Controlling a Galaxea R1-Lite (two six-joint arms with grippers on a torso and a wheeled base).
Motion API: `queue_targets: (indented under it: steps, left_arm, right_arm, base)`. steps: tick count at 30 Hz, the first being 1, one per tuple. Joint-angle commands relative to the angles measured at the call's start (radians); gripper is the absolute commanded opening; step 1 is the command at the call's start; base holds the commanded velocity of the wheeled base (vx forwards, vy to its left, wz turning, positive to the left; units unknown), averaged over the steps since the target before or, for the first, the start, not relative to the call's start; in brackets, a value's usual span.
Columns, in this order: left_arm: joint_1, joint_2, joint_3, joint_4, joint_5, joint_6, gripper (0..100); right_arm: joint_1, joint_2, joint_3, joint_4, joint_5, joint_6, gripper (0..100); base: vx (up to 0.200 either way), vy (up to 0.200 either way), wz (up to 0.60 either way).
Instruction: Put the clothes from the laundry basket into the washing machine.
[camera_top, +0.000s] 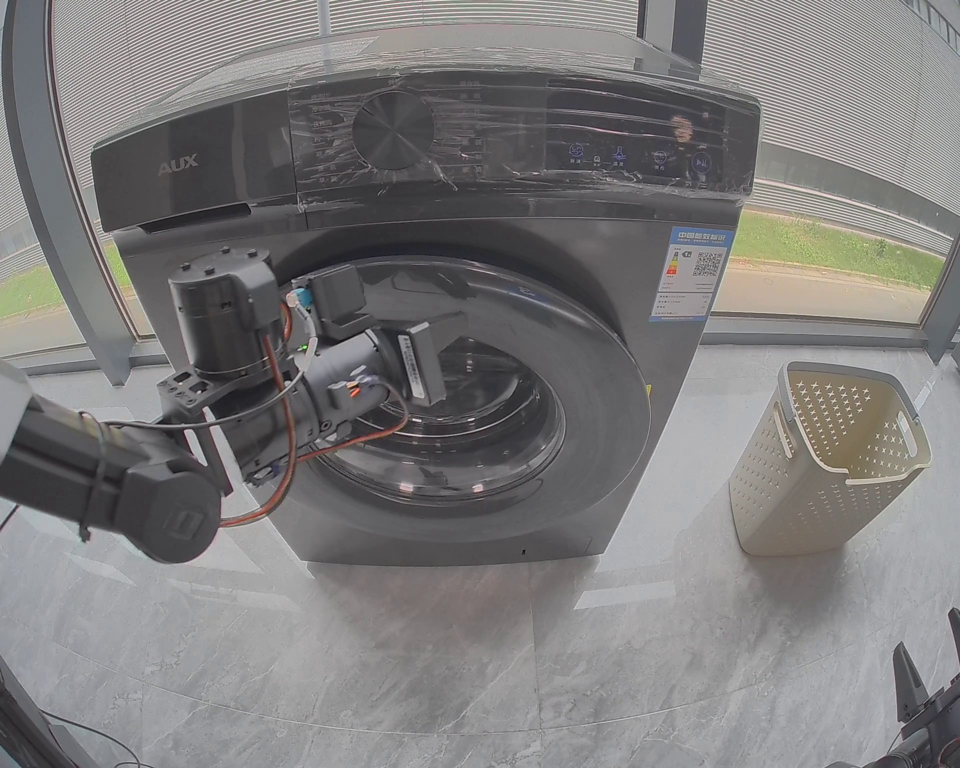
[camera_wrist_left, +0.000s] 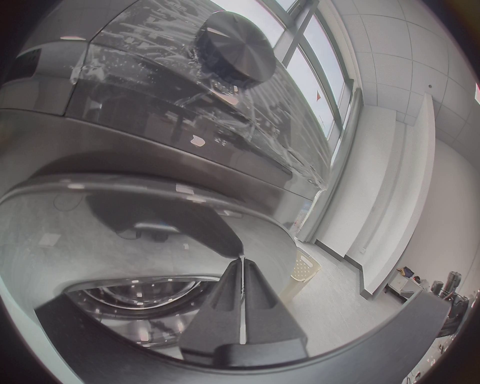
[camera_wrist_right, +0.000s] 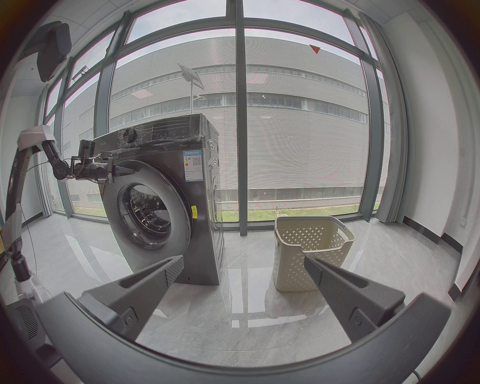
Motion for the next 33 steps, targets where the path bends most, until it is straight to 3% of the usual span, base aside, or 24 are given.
queue_targets:
  steps: [1,11,18,20,27,33]
  left_arm:
    - [-0.003,0.135,-0.098,-0.067,0.069,-0.002,0]
    - [0.004,0.216,-0.255,-0.104,0.19,0.009,0]
    - [0.003,0.227,-0.285,-0.113,0.207,0.007,0]
    - [-0.009,0.202,-0.249,-0.113,0.207,-0.002,0]
    - [-0.103,-0.169,0.149,0.028,0.152,0.01,0]
    - [-0.137,-0.43,0.359,0.117,0.152,0.015,0]
  right_arm:
    - [0.0,-0.012,0.018,0.0,0.0,-0.001,100]
    - [0.0,-0.012,0.018,0.0,0.0,-0.001,100]
    - [0.0,-0.012,0.018,0.0,0.0,-0.001,100]
    - [0.0,-0.012,0.018,0.0,0.0,-0.001,100]
    - [-0.001,-0.012,0.018,0.0,0.0,-0.001,100]
    - [-0.001,-0.012,0.018,0.0,0.0,-0.002,100]
  base:
    - [0.0,0.0,0.0]
    - [0.0,0.0,0.0]
    - [0.0,0.0,0.0]
    - [0.0,0.0,0.0]
    - [0.0,0.0,0.0]
    - [0.0,0.0,0.0]
